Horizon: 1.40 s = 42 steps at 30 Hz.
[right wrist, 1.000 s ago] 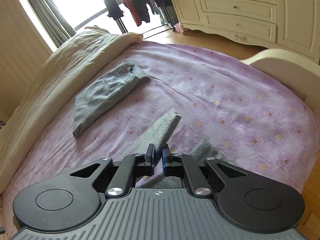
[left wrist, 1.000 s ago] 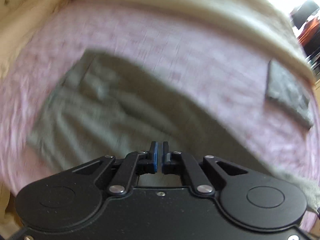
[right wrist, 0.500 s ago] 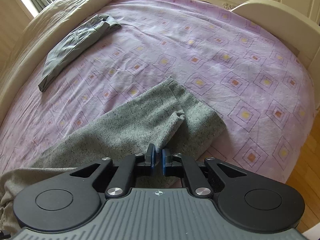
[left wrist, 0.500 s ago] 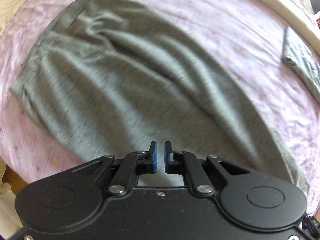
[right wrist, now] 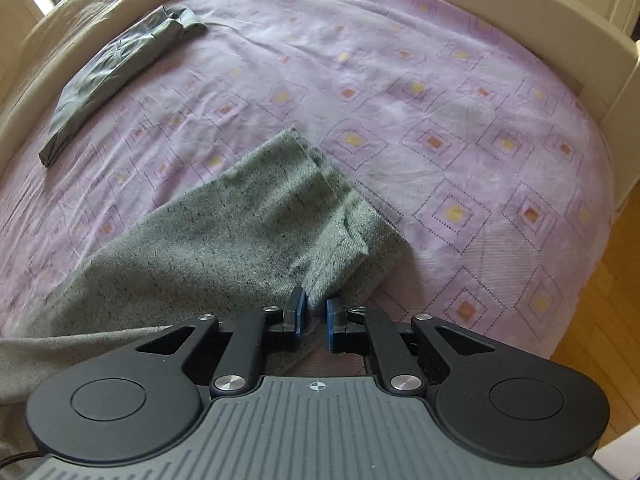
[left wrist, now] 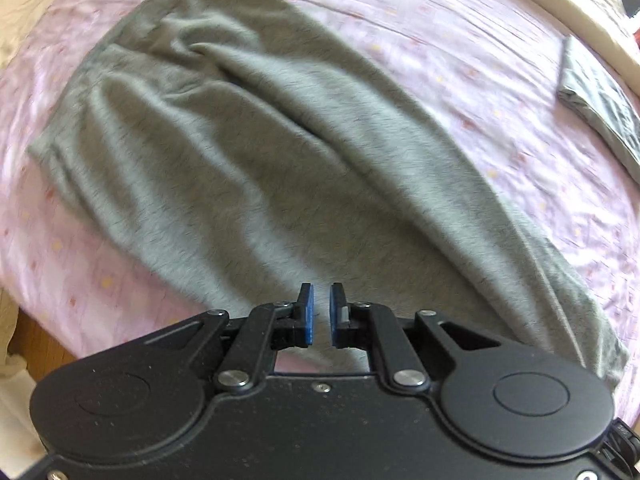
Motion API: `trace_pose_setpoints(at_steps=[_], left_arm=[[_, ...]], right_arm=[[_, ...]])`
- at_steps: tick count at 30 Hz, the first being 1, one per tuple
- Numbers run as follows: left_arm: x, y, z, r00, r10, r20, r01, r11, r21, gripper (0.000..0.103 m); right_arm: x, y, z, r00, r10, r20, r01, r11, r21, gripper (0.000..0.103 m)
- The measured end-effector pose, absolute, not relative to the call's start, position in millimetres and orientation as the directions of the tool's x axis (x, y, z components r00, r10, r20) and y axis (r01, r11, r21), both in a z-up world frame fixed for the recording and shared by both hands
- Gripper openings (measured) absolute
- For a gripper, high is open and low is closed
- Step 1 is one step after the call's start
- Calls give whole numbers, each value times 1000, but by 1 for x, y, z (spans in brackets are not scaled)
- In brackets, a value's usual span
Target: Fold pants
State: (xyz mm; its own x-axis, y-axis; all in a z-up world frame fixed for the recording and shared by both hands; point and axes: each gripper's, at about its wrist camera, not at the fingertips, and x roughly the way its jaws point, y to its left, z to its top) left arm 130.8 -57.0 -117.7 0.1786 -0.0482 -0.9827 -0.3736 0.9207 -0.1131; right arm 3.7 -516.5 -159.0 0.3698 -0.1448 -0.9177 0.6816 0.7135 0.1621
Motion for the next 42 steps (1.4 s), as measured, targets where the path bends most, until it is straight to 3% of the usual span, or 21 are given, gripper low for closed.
trace_pose_setpoints(at_steps=[1, 3, 5, 9, 12, 18, 27, 38, 39, 42], left_arm=[[126, -54, -116, 180, -36, -983, -387, 916, -105, 18], [120, -44, -110, 181, -10, -983, -416, 905, -86, 37], [115, -33, -102, 194, 20, -981, -447, 892, -71, 44], [115, -2, -101, 206, 41, -978, -489, 870, -67, 45], [124, 24, -105, 208, 47, -977, -502, 862, -65, 45], [154, 76, -125, 194, 42, -980, -433, 900, -47, 45], [213, 149, -173, 115, 13, -993, -348, 937, -28, 45], [245, 187, -222, 18, -30, -999, -238, 971, -33, 45], [246, 186, -222, 12, -28, -1000, -227, 974, -30, 45], [245, 184, -223, 8, -24, -1000, -204, 979, -25, 45]], right_arm=[[3, -517, -155, 381, -145, -913, 673, 721, 166, 16], [1, -517, -145, 395, -167, -903, 657, 739, 150, 22], [-2, -517, -133, 416, -208, -885, 647, 751, 128, 24], [-2, -508, -103, 488, -283, -826, 598, 797, 81, 24], [13, -487, -88, 542, -244, -804, 503, 861, 78, 24], [73, -392, -78, 592, 7, -806, 181, 973, 141, 24], [185, -205, -107, 460, 277, -844, -227, 955, 190, 24], [283, -113, -152, 284, 281, -917, -480, 869, 118, 28], [289, -109, -158, 255, 284, -924, -502, 856, 125, 32], [303, -102, -177, 156, 296, -942, -538, 826, 171, 33]])
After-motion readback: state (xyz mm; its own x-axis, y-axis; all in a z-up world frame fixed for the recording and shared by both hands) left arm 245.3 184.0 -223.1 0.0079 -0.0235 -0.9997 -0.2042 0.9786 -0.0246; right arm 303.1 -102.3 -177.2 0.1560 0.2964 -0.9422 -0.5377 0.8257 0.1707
